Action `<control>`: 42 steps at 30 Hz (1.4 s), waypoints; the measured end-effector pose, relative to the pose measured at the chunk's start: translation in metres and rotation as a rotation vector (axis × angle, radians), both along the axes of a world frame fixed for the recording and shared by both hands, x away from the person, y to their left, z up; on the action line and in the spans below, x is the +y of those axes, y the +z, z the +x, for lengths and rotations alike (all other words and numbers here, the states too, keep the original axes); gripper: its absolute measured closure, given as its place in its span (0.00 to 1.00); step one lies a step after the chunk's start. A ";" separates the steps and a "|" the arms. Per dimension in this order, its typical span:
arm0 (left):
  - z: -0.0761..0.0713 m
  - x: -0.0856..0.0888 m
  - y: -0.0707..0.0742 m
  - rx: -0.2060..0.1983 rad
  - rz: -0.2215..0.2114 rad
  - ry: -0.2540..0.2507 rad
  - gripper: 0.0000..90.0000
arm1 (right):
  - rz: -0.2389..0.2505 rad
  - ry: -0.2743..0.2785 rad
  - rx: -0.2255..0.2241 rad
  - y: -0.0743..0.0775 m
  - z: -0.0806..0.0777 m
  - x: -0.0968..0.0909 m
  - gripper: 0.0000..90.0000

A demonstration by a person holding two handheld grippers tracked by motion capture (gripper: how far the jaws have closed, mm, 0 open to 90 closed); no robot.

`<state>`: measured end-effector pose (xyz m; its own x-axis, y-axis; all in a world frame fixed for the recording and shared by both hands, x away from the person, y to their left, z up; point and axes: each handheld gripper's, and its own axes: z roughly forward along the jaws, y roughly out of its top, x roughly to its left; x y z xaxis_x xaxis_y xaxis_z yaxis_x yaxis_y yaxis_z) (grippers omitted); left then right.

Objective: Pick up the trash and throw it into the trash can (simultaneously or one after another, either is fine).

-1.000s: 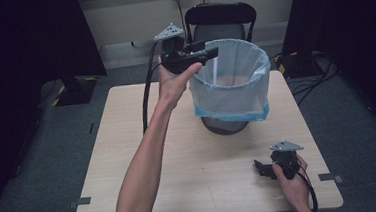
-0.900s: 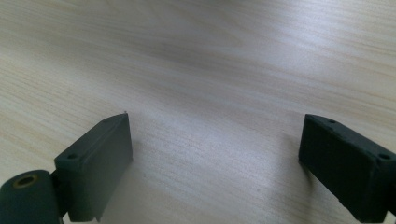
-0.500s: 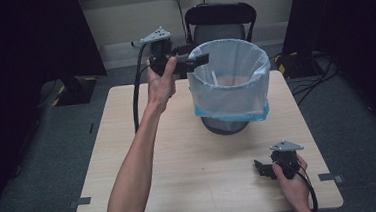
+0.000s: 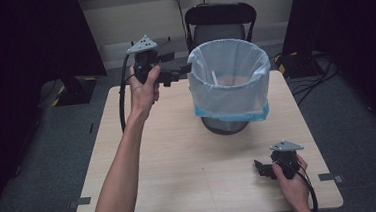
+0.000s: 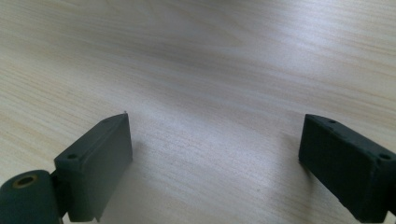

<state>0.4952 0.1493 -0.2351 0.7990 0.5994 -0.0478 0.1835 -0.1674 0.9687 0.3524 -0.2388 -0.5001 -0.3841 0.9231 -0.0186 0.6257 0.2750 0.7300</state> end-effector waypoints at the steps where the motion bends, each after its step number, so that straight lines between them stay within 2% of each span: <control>1: -0.001 0.003 -0.001 -0.002 0.006 0.010 0.20 | -0.001 0.001 0.000 0.000 0.000 0.000 0.10; 5: -0.006 0.015 -0.007 -0.002 0.033 0.056 0.20 | -0.001 0.001 0.000 0.000 0.000 0.000 0.10; 13: -0.017 0.033 -0.020 0.014 0.079 0.101 0.21 | 0.000 0.000 0.000 0.000 0.000 0.000 0.10; 18: -0.023 0.043 -0.027 0.027 0.070 0.103 0.21 | -0.001 0.000 0.000 0.000 0.000 0.000 0.10; 20: -0.026 0.045 -0.031 0.042 0.080 0.093 0.20 | 0.000 0.000 0.000 0.000 0.000 0.000 0.10; 24: -0.033 0.049 -0.040 0.045 0.103 0.104 0.19 | 0.000 0.001 0.001 0.000 0.000 0.000 0.10; 32: -0.049 0.063 -0.057 0.047 0.146 0.146 0.19 | 0.000 0.000 0.001 0.000 0.000 0.000 0.10; 40: -0.061 0.084 -0.074 0.077 0.129 0.194 0.19 | 0.001 0.000 0.001 0.000 0.000 0.000 0.10; 42: -0.065 0.090 -0.077 0.084 0.117 0.180 0.19 | 0.001 0.000 0.001 0.000 0.000 0.000 0.10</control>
